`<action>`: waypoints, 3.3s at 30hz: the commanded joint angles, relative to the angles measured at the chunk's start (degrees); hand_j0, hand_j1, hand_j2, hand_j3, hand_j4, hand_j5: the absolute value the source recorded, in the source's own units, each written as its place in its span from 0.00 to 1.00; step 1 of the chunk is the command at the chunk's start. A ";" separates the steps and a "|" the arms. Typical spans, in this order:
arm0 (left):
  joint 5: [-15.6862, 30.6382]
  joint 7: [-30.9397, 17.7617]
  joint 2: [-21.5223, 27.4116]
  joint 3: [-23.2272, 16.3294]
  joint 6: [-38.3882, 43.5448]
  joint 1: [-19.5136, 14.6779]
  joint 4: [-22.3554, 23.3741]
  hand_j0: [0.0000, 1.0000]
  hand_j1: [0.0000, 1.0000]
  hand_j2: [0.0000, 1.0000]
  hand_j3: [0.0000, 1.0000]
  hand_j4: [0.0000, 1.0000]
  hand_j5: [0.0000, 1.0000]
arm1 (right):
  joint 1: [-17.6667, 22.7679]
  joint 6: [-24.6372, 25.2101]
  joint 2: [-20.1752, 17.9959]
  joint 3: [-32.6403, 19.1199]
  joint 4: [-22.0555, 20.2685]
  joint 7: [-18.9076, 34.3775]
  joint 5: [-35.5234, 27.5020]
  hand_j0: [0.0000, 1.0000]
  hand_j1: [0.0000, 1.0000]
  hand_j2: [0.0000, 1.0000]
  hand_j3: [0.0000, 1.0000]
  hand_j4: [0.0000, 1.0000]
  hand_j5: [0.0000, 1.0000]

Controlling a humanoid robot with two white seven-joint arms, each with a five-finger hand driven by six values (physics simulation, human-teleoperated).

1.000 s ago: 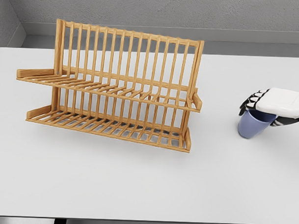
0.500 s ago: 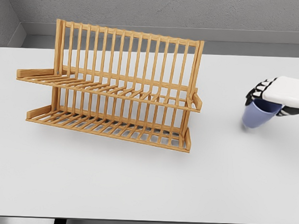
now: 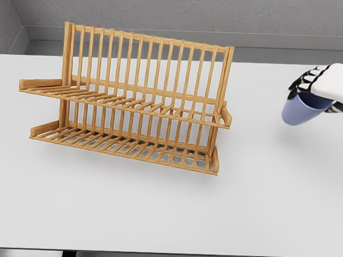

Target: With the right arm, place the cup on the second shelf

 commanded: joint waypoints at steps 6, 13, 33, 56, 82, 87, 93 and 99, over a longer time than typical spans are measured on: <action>-0.08 -0.01 0.00 0.00 0.00 0.00 0.00 1.00 1.00 1.00 1.00 1.00 1.00 | -0.35 0.09 0.20 -1.39 -3.85 -0.02 -0.26 0.69 0.69 0.69 0.69 0.69 0.69; 0.01 -0.01 0.00 0.00 0.00 0.00 0.00 1.00 1.00 1.00 1.00 1.00 1.00 | -2.46 -0.26 1.17 -1.39 -4.73 -0.02 -0.34 0.69 0.69 0.69 0.69 0.69 0.69; 0.01 -0.01 0.00 0.00 0.00 0.00 0.00 1.00 1.00 1.00 1.00 1.00 1.00 | -8.88 -2.02 8.02 5.82 -4.82 -0.02 -0.43 0.69 0.69 0.69 0.69 0.69 0.69; 0.00 -0.01 0.00 0.00 0.00 0.00 0.00 1.00 1.00 1.00 1.00 1.00 1.00 | -13.27 -2.28 9.87 6.43 -4.82 0.07 -0.43 0.68 0.68 0.68 0.68 0.68 0.68; -0.08 -0.01 0.00 0.00 -0.08 0.00 0.00 1.00 1.00 1.00 1.00 1.00 1.00 | -16.00 -2.11 13.91 10.21 -4.82 0.15 -0.52 0.69 0.69 0.69 0.69 0.69 0.69; 0.01 -0.01 0.00 0.00 0.00 0.00 0.00 1.00 1.00 1.00 1.00 1.00 1.00 | -16.43 -2.11 14.97 11.27 -4.82 0.15 -0.52 0.69 0.69 0.69 0.69 0.69 0.69; 0.01 -0.01 0.00 0.00 0.00 0.00 0.00 1.00 1.00 1.00 1.00 1.00 1.00 | -17.23 -1.49 15.85 14.25 -4.82 0.15 -0.52 0.69 0.69 0.69 0.69 0.69 0.69; 0.01 -0.01 0.00 0.00 0.00 0.00 0.00 1.00 1.00 1.00 1.00 1.00 1.00 | -17.14 -1.49 15.93 16.19 -4.82 0.15 -0.52 0.69 0.69 0.69 0.69 0.69 0.69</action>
